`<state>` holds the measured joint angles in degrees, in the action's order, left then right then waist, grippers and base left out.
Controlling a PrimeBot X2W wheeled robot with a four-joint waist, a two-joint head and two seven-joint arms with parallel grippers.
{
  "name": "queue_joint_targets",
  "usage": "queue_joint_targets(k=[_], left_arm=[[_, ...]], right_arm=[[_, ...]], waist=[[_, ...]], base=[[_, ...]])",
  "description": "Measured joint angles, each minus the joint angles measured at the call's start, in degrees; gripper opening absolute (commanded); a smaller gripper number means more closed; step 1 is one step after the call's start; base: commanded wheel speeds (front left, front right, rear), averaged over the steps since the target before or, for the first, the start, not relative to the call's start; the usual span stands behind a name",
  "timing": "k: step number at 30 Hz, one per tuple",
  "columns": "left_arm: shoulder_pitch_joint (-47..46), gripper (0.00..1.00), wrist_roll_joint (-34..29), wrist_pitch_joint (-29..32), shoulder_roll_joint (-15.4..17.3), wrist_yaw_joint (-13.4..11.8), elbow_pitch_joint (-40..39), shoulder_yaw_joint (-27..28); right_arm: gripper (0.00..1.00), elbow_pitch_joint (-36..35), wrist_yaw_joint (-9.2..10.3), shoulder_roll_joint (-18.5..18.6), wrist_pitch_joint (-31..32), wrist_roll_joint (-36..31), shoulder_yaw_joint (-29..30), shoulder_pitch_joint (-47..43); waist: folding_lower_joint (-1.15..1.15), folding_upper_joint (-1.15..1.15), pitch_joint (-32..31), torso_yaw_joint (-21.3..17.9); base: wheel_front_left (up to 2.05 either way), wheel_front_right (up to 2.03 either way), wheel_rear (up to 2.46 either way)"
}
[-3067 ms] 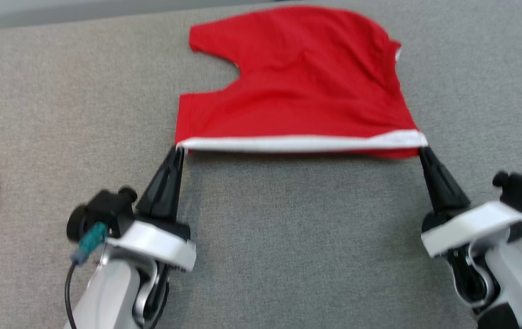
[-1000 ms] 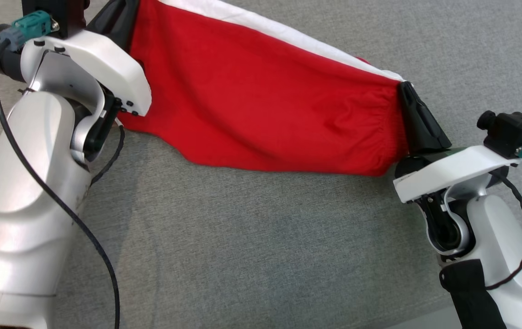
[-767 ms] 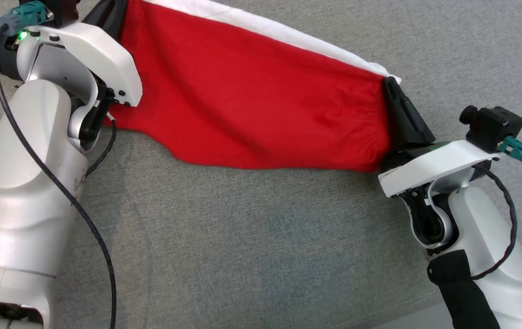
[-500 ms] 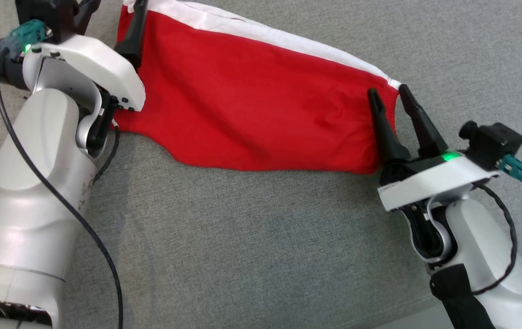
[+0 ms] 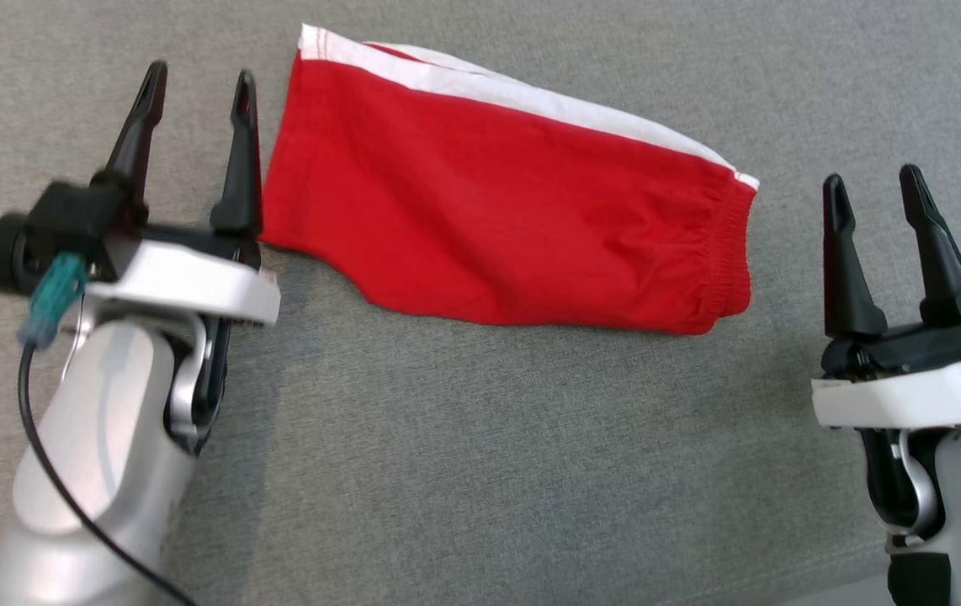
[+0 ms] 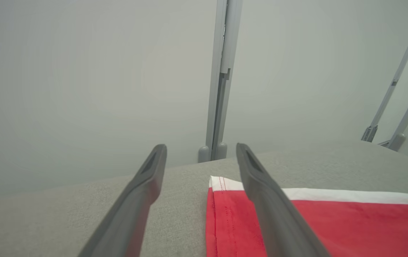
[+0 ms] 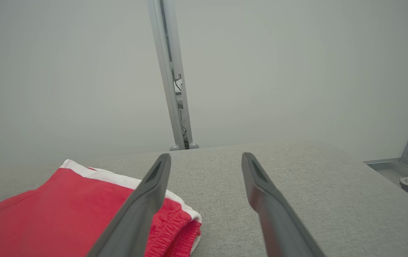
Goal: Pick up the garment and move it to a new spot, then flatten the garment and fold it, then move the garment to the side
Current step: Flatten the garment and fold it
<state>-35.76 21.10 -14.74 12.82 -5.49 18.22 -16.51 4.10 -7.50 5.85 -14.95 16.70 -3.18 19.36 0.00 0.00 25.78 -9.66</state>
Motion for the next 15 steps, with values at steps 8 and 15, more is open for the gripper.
queue_joint_targets(k=[8,15], left_arm=[[13.47,1.00,-0.91,1.22,1.68,-5.92,-14.13,1.22],[21.13,1.00,-0.86,3.76,2.55,-8.80,-20.31,1.40]], right_arm=[[1.00,-0.18,0.00,0.29,-0.03,-3.22,2.36,-4.80],[1.00,-0.18,0.00,0.03,0.32,-4.10,3.19,-8.76]], waist=[[0.00,0.00,-3.73,1.41],[0.00,0.00,-6.26,2.22]], base=[[0.00,0.00,0.00],[0.00,0.00,0.00]])
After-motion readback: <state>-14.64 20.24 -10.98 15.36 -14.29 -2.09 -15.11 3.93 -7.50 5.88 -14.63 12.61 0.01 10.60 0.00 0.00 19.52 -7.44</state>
